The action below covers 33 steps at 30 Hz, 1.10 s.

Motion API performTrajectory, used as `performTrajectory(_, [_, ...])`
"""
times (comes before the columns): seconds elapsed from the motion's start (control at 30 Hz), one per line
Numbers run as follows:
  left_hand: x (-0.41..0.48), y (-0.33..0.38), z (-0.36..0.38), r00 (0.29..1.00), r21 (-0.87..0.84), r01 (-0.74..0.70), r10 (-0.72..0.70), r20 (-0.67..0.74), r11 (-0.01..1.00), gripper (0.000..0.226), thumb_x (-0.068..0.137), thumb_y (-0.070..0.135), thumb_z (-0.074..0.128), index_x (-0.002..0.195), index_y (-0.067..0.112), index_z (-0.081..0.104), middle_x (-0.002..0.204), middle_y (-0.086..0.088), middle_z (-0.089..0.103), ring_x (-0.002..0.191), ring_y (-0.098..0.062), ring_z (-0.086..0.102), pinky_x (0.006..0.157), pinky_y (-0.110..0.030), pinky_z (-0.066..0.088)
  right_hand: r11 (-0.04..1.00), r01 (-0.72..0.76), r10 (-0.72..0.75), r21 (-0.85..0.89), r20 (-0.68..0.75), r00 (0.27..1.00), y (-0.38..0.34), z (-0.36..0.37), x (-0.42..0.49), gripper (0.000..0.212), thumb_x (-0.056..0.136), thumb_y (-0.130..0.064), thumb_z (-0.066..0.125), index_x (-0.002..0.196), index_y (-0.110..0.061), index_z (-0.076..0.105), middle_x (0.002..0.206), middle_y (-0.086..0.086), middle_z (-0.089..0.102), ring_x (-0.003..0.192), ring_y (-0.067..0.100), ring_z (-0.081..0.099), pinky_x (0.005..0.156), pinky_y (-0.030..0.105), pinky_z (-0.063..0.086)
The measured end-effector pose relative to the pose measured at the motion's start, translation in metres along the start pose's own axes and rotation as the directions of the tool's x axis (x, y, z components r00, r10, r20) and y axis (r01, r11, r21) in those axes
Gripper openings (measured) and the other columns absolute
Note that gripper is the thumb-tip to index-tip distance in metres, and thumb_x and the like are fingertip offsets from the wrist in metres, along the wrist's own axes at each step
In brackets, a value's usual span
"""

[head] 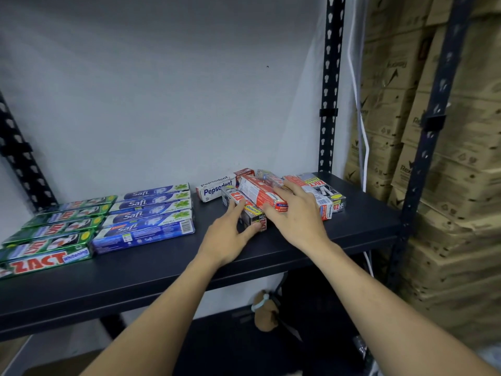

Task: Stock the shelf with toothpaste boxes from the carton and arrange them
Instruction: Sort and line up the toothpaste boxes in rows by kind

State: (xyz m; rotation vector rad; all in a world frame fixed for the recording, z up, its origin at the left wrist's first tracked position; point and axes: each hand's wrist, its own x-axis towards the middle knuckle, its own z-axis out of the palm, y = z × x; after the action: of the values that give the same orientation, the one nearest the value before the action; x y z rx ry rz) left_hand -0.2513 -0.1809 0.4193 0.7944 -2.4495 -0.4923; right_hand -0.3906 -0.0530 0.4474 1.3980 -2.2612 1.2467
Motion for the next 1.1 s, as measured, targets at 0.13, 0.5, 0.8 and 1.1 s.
performTrajectory(0.13, [0.000,0.000,0.000,1.000,-0.008,0.003,-0.003,-0.002,1.000,0.079,0.086,0.071,0.052,0.153,0.045,0.018,0.163,0.008,0.025,0.137,-0.022,0.046,0.109,-0.038,0.041,0.995,0.039,-0.045,0.096,0.060,0.997,0.005,-0.006,0.003,0.058,0.091,-0.066,0.044,0.130,-0.027,0.062,0.145,-0.004,0.047,0.133,0.021,0.040,0.112,0.035,0.030])
performTrajectory(0.5, [0.001,-0.001,-0.001,0.999,-0.005,0.034,-0.034,0.016,0.999,0.082,0.086,0.071,0.053,0.155,0.041,0.019,0.165,0.008,0.017,0.137,-0.023,0.046,0.111,-0.041,0.040,0.958,-0.100,0.132,0.270,-0.105,0.986,0.021,-0.036,0.019,0.027,0.096,-0.014,0.053,0.113,-0.017,0.073,0.114,-0.005,0.071,0.104,0.015,0.065,0.089,0.032,0.054])
performTrajectory(0.8, [-0.008,0.017,-0.007,0.991,0.156,-0.097,0.110,-0.080,0.983,0.091,0.084,0.074,0.050,0.157,0.031,0.018,0.165,0.005,0.018,0.148,-0.018,0.027,0.119,-0.043,0.028,1.000,-0.013,0.003,-0.018,-0.443,0.896,0.076,-0.086,0.009,0.026,0.092,-0.002,0.058,0.114,-0.005,0.071,0.128,0.003,0.064,0.112,0.016,0.063,0.098,0.012,0.037])
performTrajectory(1.1, [-0.019,0.079,0.014,0.960,0.354,-0.215,0.264,-0.097,0.910,0.086,0.085,0.082,0.035,0.156,0.037,0.021,0.165,0.000,0.020,0.150,-0.024,0.022,0.119,-0.045,0.024,0.967,-0.189,0.148,-0.169,-0.229,0.962,0.134,-0.073,-0.017,0.052,0.087,-0.011,0.068,0.137,-0.009,0.055,0.146,0.006,0.048,0.126,0.030,0.051,0.105,0.036,0.040])
